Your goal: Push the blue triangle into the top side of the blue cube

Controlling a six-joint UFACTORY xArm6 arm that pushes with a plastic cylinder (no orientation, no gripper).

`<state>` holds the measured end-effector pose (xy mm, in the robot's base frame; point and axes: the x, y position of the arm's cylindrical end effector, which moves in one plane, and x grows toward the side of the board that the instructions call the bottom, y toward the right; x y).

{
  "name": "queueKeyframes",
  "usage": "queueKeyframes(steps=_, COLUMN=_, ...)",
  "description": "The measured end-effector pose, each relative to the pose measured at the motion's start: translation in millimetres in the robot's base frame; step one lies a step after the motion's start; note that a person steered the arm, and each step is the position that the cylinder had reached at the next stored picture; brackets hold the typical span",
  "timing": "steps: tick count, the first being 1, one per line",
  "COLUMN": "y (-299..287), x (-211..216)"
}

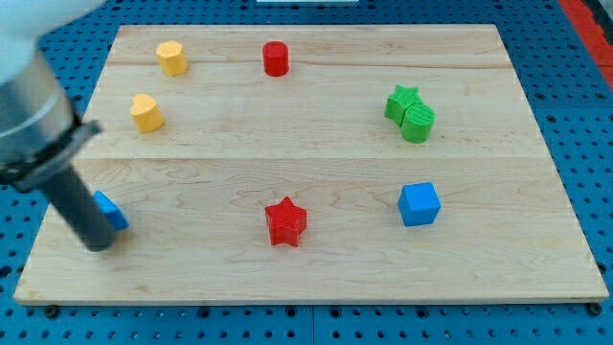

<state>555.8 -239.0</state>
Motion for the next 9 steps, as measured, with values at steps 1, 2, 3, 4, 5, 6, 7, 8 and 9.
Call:
queueKeyframes(steps=1, y=-22, x=-11)
queueKeyframes(steps=2, y=-22, x=-24)
queueKeyframes(steps=3, y=2, x=-20)
queueKeyframes(steps=4, y=14, x=-38)
queueKeyframes(steps=5, y=14, x=-64)
queueKeyframes(steps=6, y=32, x=-75)
queueKeyframes(steps=7, y=66, x=-75)
queueKeyframes(steps=8, y=95, x=-80)
queueKeyframes(steps=9, y=95, x=-107)
